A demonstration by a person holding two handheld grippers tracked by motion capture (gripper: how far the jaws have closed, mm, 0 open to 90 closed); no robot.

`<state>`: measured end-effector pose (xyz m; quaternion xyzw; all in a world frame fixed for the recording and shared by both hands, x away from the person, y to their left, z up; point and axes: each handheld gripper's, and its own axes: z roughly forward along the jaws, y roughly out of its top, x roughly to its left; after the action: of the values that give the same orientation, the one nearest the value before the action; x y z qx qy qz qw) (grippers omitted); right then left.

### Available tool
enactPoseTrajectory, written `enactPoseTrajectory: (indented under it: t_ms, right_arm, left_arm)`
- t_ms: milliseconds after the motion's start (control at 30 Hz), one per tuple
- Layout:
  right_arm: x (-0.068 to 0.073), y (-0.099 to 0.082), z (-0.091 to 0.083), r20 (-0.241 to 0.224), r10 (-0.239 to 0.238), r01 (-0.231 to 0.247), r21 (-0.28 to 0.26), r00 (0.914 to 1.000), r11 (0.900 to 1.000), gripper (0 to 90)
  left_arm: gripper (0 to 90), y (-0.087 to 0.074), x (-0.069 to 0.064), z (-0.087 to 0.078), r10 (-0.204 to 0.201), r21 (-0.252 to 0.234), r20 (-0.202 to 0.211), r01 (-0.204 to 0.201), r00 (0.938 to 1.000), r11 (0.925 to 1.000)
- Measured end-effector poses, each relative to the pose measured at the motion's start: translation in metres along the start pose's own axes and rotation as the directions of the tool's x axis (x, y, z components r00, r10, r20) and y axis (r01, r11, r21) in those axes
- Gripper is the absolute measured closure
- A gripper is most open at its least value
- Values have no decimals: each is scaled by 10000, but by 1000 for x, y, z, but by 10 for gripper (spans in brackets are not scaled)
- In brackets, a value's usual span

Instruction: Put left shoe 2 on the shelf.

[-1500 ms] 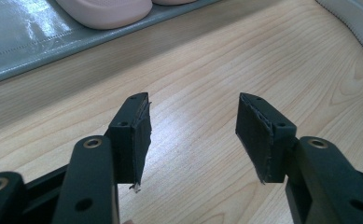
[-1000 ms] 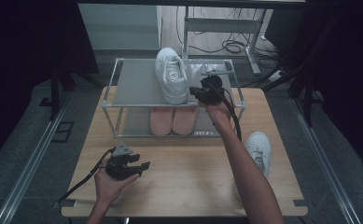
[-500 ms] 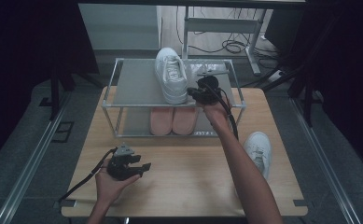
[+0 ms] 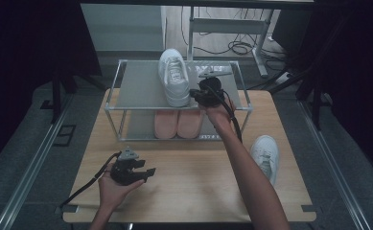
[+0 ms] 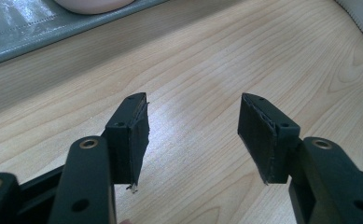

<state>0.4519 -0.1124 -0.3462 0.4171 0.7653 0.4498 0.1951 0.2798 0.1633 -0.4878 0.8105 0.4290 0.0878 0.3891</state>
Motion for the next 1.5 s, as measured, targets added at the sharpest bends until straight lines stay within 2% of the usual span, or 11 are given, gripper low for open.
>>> enactPoseTrajectory:
  t_ms: [167,567,833,1033,1133,1333,1500]
  right_arm:
    - [5,2,1,-109,97,-98,-93,9999,9999,900]
    - [27,7,12,-573,-176,167,-163,9982,9997,900]
    - [38,10,19,-584,-315,309,-108,9978,9995,900]
    - [34,7,18,-499,-294,287,-139,9983,9995,900]
    - [34,6,14,-391,-472,466,-160,9981,9988,900]
    - [28,4,-1,-179,-604,600,-266,9980,9978,900]
    - [21,-4,-17,-238,-617,609,-339,9978,9976,900]
  left_arm:
    - [434,0,0,1,-30,52,13,30,10000,10000]
    - [433,0,0,1,-22,91,31,21,10000,10000]
    - [432,0,0,1,-12,164,48,12,10000,9999]
    - [429,0,0,1,18,162,32,-18,10000,9999]
    - [429,0,0,1,21,164,32,-21,10000,9999]
    - [428,-1,0,3,0,196,87,-1,10000,9998]
    - [427,-1,-1,4,-1,217,80,-1,10000,9998]
